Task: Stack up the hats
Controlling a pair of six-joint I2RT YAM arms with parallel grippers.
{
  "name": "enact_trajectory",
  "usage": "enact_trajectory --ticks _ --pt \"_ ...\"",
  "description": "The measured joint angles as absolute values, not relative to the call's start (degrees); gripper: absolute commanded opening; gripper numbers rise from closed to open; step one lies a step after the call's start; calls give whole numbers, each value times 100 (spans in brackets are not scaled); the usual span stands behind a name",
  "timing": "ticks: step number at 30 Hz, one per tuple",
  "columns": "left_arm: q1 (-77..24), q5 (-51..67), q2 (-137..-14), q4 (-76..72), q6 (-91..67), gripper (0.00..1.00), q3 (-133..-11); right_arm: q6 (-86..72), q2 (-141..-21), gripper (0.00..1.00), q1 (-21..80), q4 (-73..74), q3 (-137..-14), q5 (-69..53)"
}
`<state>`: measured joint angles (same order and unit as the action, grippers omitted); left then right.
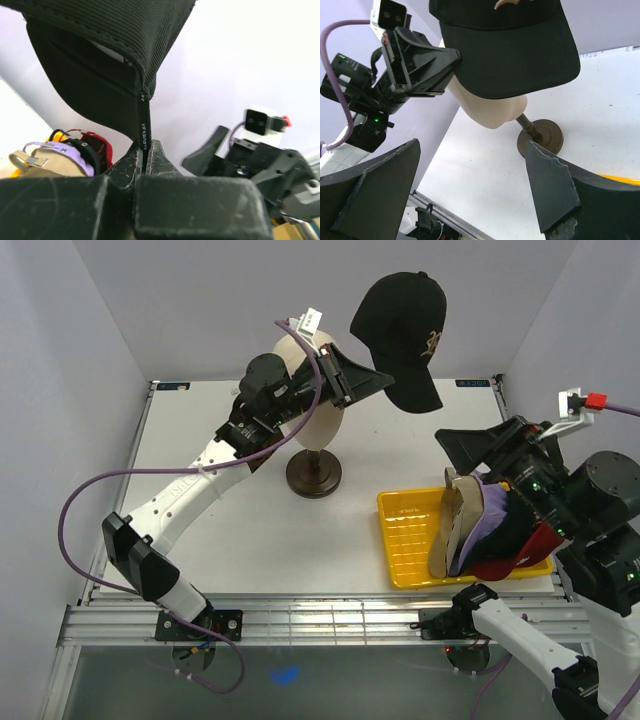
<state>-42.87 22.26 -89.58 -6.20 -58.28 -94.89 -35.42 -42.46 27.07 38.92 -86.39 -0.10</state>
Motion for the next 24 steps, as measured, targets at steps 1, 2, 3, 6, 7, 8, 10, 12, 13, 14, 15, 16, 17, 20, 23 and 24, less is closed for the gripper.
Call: enact_trajectory --ticks 1,2,3,6,7,8,10,12,13,14,15,16,17,20,23,24 --pt "-4187 2322 -8927 -652 -5898 0 -9489 -3557 -4346 90 2707 3819 -8639 -60" --pt "-4062 2410 -8897 -679 -5970 0 -9489 -3568 -4442 90 2707 3750 -8639 -121" --pt "-3927 2547 -8855 -720 -6053 0 -9489 -3586 -4545 90 2707 3671 -8639 -183" --pt "-3367 3030 -8711 -926 -6420 0 -9489 -3614 -4786 90 2707 3435 -8637 -338" --pt "-3138 3177 -8661 -1050 -6595 0 -9489 -3623 -4840 90 2707 3367 -8637 -366" --pt "-2936 3304 -8617 -1173 -6766 0 -9478 -3625 -4886 90 2707 3310 -8632 -392" --pt "-2488 3573 -8475 -1522 -7142 0 -9349 -3625 -4950 90 2707 3181 -8591 -438" --pt "-2110 3791 -8291 -1966 -7550 0 -9070 -3627 -4963 90 2707 3109 -8503 -480" --pt "-1966 3896 -8197 -2202 -7752 0 -8897 -3627 -4963 90 2707 3074 -8464 -502" --pt "-1855 4018 -8121 -2423 -7942 0 -8742 -3629 -4969 90 2707 3037 -8429 -523" --pt "-1772 4147 -8066 -2703 -8160 0 -8567 -3629 -5000 90 2707 2993 -8403 -552" --pt "-1715 4252 -8027 -2958 -8374 0 -8405 -3632 -5017 90 2707 2952 -8379 -587" --pt "-1680 4355 -8014 -3208 -8578 0 -8274 -3634 -5037 90 2707 2928 -8368 -620" --pt "-1616 4635 -8053 -3865 -9161 0 -7907 -3651 -5083 91 2707 2816 -8333 -687" --pt "-1573 4812 -8132 -4355 -9570 0 -7644 -3673 -5142 90 2707 2707 -8241 -755" --pt "-1544 4860 -8149 -4488 -9686 0 -7564 -3680 -5157 91 2707 2670 -8197 -775"
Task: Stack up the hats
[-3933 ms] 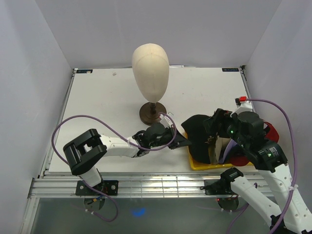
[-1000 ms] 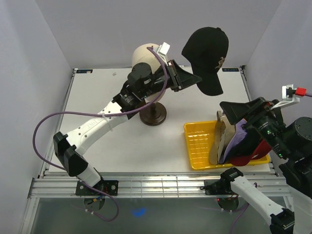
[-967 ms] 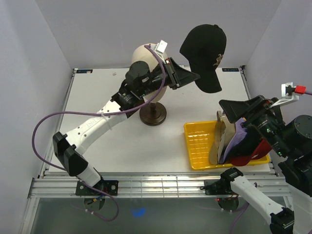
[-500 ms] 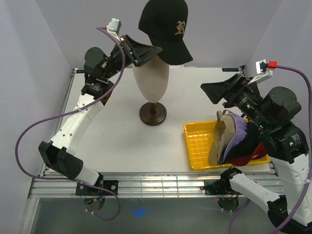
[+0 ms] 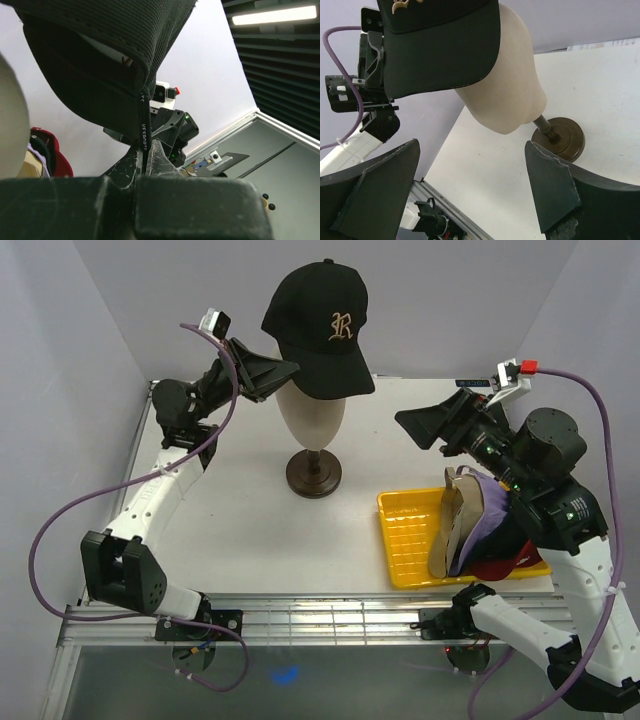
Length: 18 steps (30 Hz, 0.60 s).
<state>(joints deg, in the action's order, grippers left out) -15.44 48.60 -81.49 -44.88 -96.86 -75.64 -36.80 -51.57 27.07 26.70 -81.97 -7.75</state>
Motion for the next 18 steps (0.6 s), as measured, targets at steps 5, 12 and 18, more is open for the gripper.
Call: enact_trajectory --ticks 5,12,18 --pt "-1306 5017 -8204 -5074 -10116 0 -7277 -3712 -5203 91 2707 2606 -7992 -843" --pt "-1081 5087 -8549 -5957 -10687 0 -7223 -3712 -5216 91 2707 2534 -7876 -899" --pt "-1081 5175 -8659 -6453 -11024 0 -6823 -3712 -5186 91 2707 2497 -7719 -902"
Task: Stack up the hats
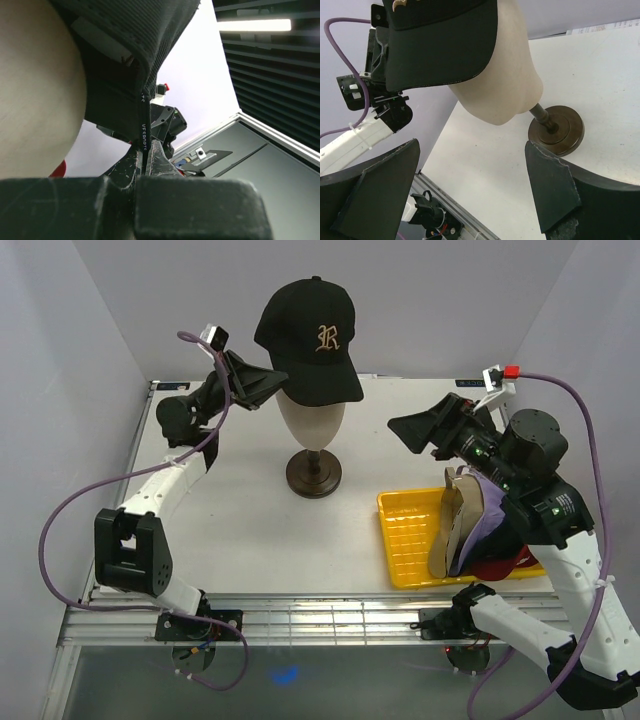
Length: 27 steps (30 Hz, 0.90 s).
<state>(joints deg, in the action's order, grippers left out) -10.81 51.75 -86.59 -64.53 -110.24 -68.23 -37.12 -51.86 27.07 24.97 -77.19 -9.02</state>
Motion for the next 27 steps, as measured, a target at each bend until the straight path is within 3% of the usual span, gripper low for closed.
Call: enact_trajectory --ticks 27 --pt "-895 5406 -9061 -7640 -11469 0 -5916 -3712 -4923 91 2707 2379 -7137 -875"
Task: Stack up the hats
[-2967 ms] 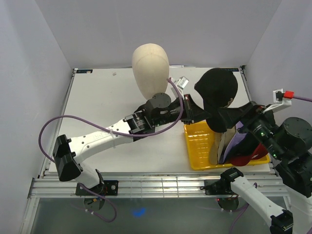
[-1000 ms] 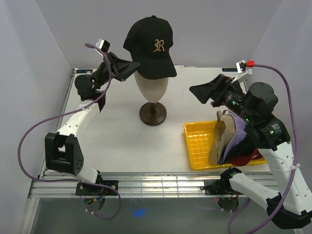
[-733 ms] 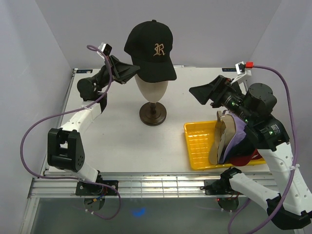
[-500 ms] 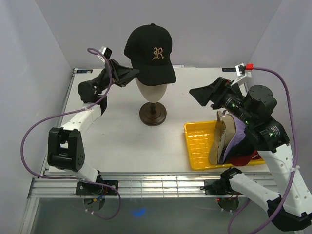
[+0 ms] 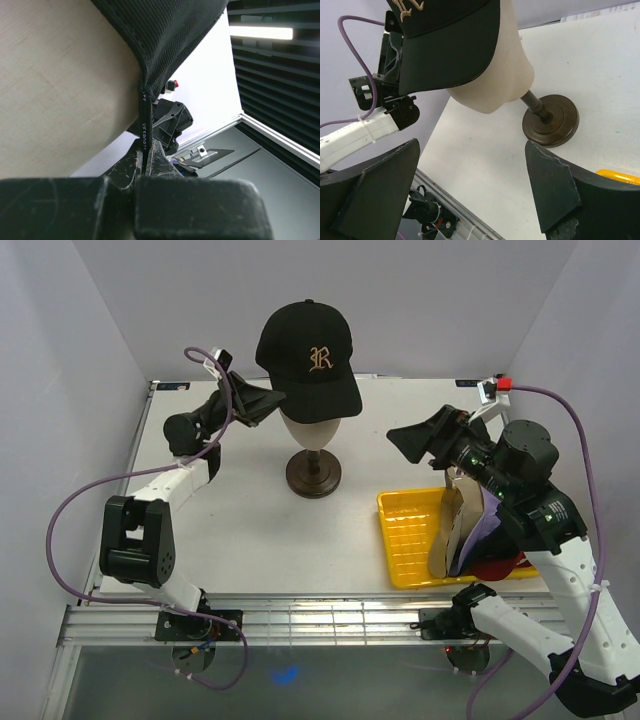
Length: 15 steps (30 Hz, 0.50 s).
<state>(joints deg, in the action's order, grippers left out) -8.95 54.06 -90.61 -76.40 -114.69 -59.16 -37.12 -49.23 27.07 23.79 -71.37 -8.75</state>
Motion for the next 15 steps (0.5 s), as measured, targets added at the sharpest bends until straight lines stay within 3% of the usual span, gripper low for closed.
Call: enact_trajectory --ticks 15 --pt "-751 5452 -9164 -7894 -11522 0 -5706 -3710 -4781 91 2707 2333 -6873 -786"
